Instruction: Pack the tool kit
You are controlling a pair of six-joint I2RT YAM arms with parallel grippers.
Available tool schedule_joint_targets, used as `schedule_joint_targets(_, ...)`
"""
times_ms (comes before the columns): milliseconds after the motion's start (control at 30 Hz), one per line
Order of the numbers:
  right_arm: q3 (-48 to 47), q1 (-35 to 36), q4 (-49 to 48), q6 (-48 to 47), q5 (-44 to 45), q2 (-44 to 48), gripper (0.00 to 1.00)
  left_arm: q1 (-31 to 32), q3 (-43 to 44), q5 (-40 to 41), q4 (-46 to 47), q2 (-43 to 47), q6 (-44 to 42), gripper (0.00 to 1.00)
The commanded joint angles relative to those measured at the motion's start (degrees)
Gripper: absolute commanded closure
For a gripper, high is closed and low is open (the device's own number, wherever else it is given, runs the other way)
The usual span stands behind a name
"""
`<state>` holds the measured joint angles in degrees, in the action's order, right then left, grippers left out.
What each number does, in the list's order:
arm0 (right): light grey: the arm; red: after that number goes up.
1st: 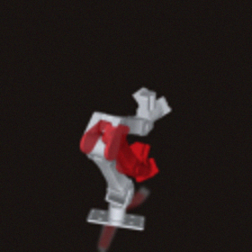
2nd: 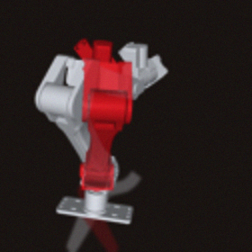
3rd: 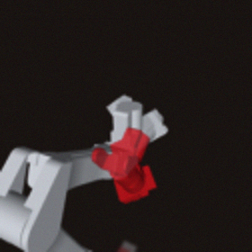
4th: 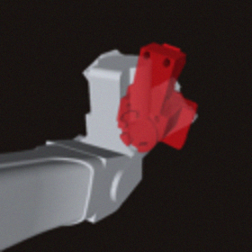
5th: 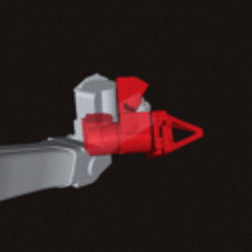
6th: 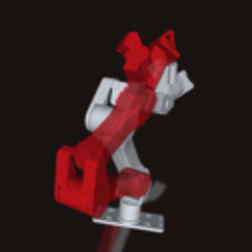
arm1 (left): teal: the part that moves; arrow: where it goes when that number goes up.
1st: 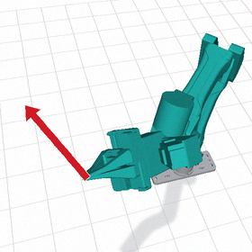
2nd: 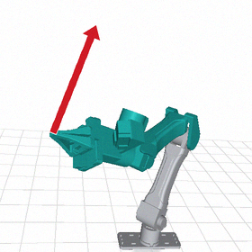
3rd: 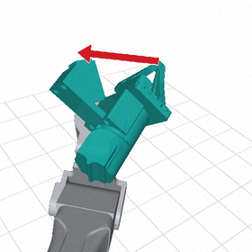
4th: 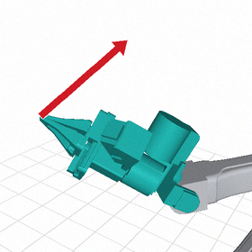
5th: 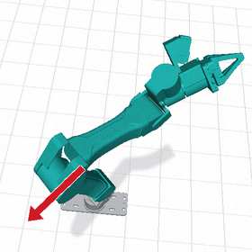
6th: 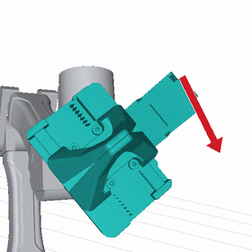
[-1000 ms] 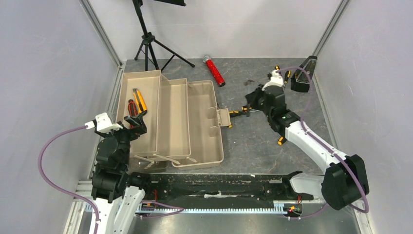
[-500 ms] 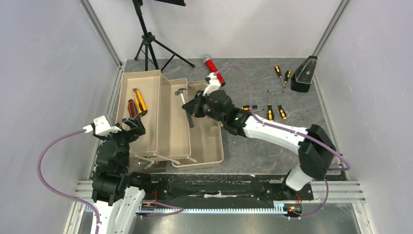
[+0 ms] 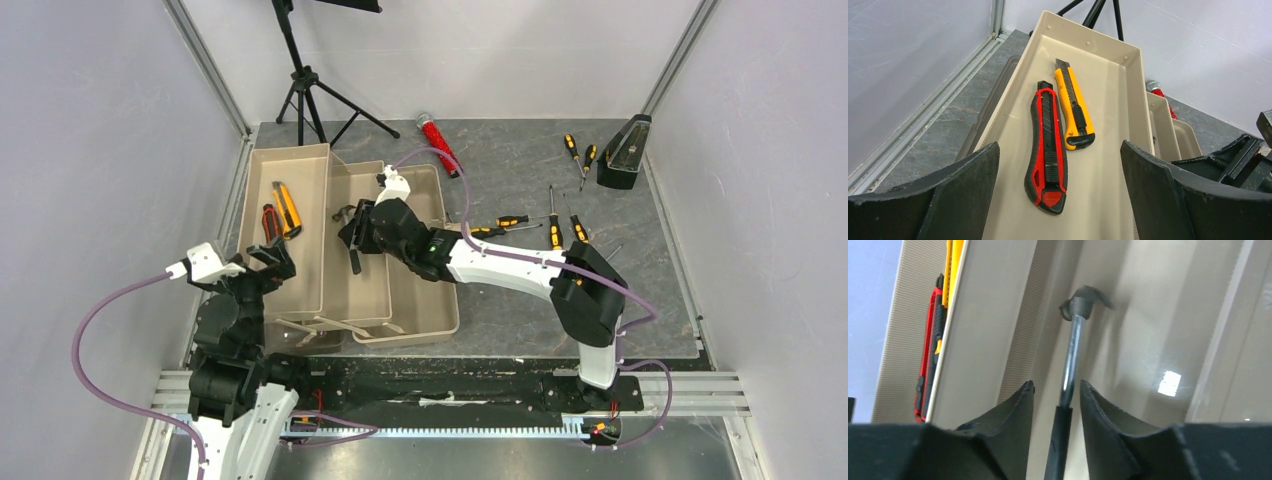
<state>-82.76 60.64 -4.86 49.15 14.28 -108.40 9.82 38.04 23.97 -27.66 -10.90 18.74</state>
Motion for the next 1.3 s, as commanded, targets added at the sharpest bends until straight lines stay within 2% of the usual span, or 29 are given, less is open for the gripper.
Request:
schedule_joint_targets(0, -2.32, 0.38, 1.61, -3.44, 6.08, 2.28, 0.52, -0.33, -0.37, 1.43, 2.3, 0.73, -2.06, 0.05)
schedule_joint_targets(167, 2.51, 0.34, 0.51, -9.73, 12.21, 8.9, 0.42, -0.33, -0.37, 1.57, 2.43, 0.63, -1.99, 0.05)
schedule_joint_targets(267, 4.91, 0.31, 0.01, -16.73, 14.64, 13.34, 0.38, -0.33, -0.41, 1.65, 2.35, 0.48, -1.98, 0.05)
schedule_joint_targets(333, 6.76, 0.2, -0.01, -22.22, 16.59, 16.32, 0.32, -0.34, -0.47, 1.74, 2.33, 0.46, -2.0, 0.05)
schedule_joint_targets(400, 9.07, -0.61, 0.73, -27.78, 18.46, 19.53, 0.26, -0.39, -0.51, 1.85, 2.26, 0.55, -1.98, 0.05)
schedule_joint_targets(500, 14.65, -4.13, 2.98, -31.35, 19.23, 25.23, 0.19, -0.34, -0.53, 1.81, 2.26, 0.52, -1.87, 0.05)
schedule_joint_targets(733, 31.54, -19.04, 4.77, -33.9, 13.22, 39.25, 0.2, -0.33, -0.68, 1.7, 2.34, 0.04, -1.87, 0.05)
schedule_joint_targets(833, 38.09, -23.8, 4.14, -36.53, 9.42, 43.35, 0.24, -0.35, -0.58, 1.44, 2.48, -0.55, -1.87, 0.05)
schedule_joint_targets(933, 45.42, -25.88, -0.12, -40.16, 4.78, 46.0, 0.29, -0.36, -0.59, 1.43, 2.49, -1.07, -1.87, 0.05)
schedule_joint_targets(1100, 59.57, -26.01, -17.52, -43.51, -4.41, 47.85, 0.33, -0.35, -0.6, 1.61, 2.5, -1.57, -1.96, 0.05)
schedule_joint_targets(1267, 66.47, -25.99, -32.61, -42.73, -9.83, 42.95, 0.33, -0.36, -0.6, 1.52, 2.51, -1.89, -2.04, 0.05)
